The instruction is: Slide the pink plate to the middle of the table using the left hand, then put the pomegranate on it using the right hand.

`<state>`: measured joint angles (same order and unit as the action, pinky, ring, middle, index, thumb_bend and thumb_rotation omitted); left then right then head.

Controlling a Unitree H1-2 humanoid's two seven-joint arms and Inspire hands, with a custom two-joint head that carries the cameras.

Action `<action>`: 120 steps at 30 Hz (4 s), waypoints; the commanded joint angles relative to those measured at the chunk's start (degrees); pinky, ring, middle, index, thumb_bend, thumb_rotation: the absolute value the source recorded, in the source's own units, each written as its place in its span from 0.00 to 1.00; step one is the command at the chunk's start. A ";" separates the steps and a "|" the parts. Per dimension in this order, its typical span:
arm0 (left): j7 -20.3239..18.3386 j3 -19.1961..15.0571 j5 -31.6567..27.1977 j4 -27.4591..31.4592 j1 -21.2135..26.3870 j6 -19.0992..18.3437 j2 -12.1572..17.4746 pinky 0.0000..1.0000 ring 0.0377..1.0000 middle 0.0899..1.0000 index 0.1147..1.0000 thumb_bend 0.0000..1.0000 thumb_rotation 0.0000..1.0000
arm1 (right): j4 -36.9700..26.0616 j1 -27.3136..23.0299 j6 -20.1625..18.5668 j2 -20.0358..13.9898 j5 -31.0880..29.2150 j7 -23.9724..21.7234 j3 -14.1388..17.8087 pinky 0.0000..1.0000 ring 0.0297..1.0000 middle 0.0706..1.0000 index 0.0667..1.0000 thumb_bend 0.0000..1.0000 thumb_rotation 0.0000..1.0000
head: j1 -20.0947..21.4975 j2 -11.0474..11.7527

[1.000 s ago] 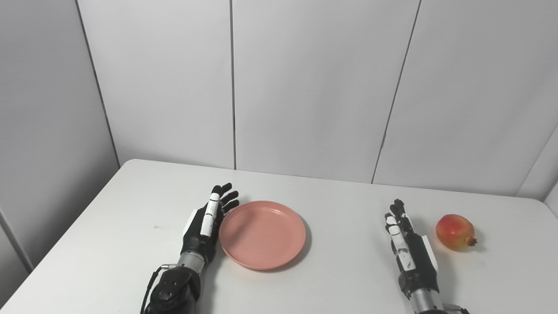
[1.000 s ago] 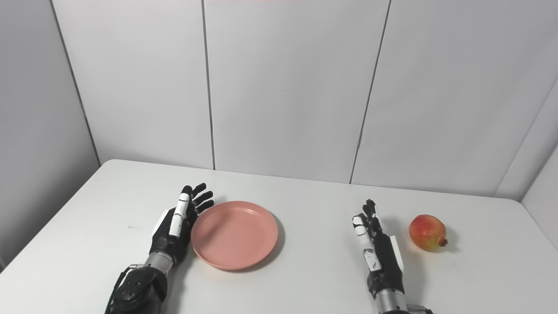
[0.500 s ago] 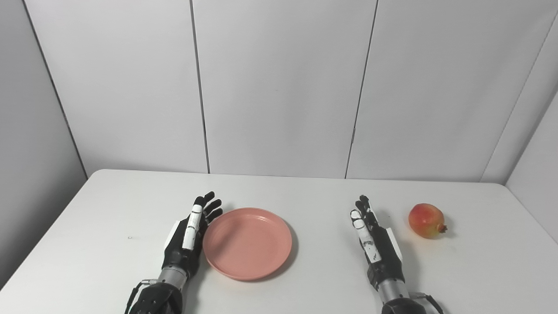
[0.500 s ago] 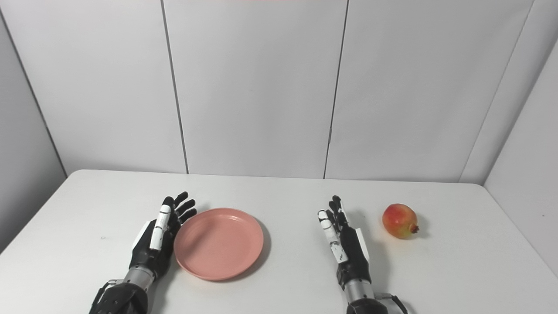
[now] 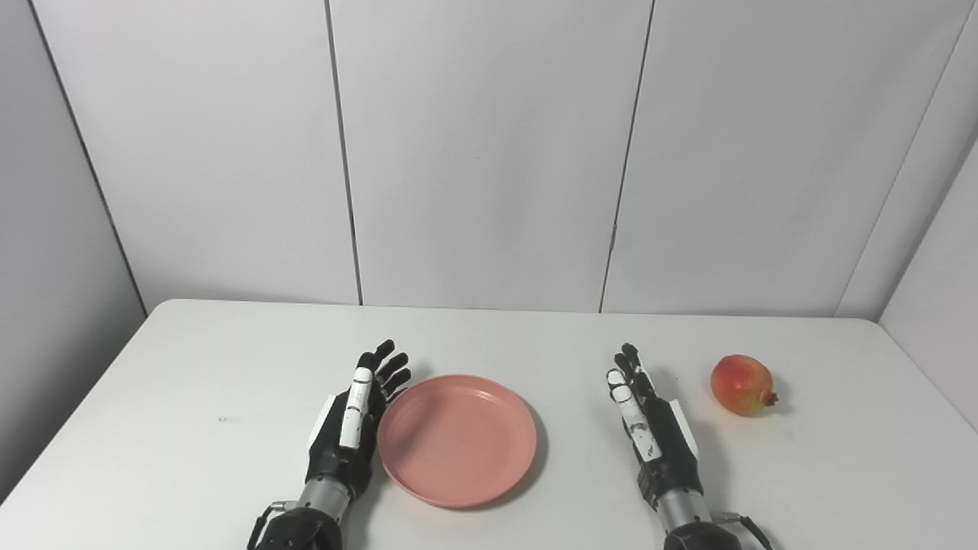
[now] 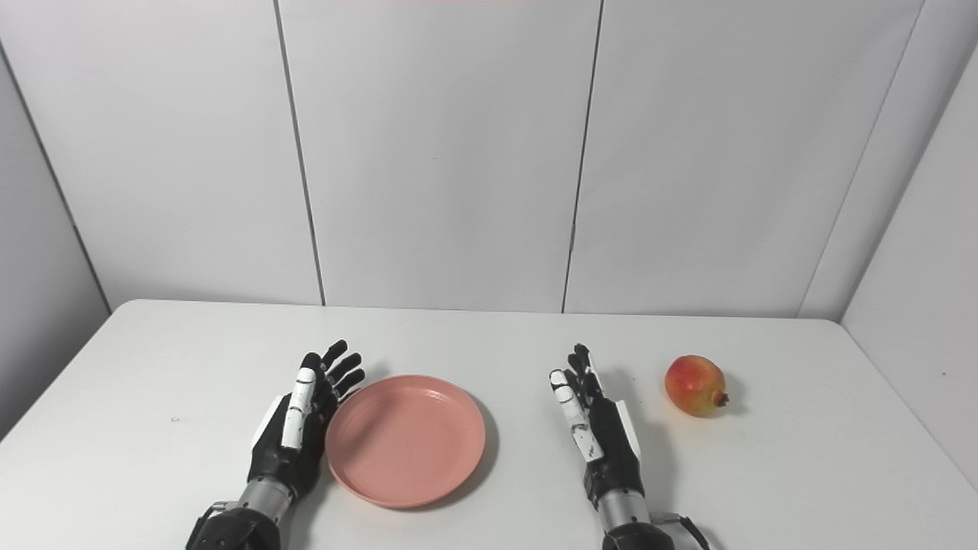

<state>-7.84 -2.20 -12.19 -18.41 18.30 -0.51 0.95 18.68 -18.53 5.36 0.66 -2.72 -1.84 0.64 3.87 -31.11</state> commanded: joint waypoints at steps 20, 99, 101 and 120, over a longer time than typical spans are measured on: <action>-1.63 1.38 0.02 0.97 -1.16 0.29 -1.53 0.89 0.92 0.91 0.90 0.55 1.00 | -2.03 -1.61 -0.37 -0.30 -0.77 -0.69 -0.29 0.99 0.97 0.99 1.00 0.60 0.82 | 0.07 0.15; -4.71 -0.17 0.41 -3.30 -0.81 4.10 1.68 0.85 0.88 0.88 0.86 0.58 0.96 | 5.78 -11.81 0.29 -16.82 32.04 23.91 1.75 0.84 0.92 0.95 0.94 0.78 0.41 | 11.39 1.59; -4.85 -0.06 0.45 -3.07 -0.90 3.91 1.76 0.86 0.88 0.88 0.86 0.58 0.96 | 6.98 -12.08 -0.39 -17.22 32.46 23.95 1.41 0.84 0.92 0.95 0.95 0.79 0.42 | 11.32 1.58; -5.33 -0.15 -0.01 -1.97 -1.11 2.83 1.75 0.86 0.89 0.89 0.87 0.57 0.97 | 14.14 -13.58 -2.27 -19.03 32.60 24.27 -1.30 0.82 0.90 0.92 0.93 0.85 0.33 | 11.13 1.09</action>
<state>-12.15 -1.98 -11.25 -19.72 18.19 1.89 1.98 33.52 -28.74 3.96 -17.03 29.43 21.18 -0.69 15.03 -29.97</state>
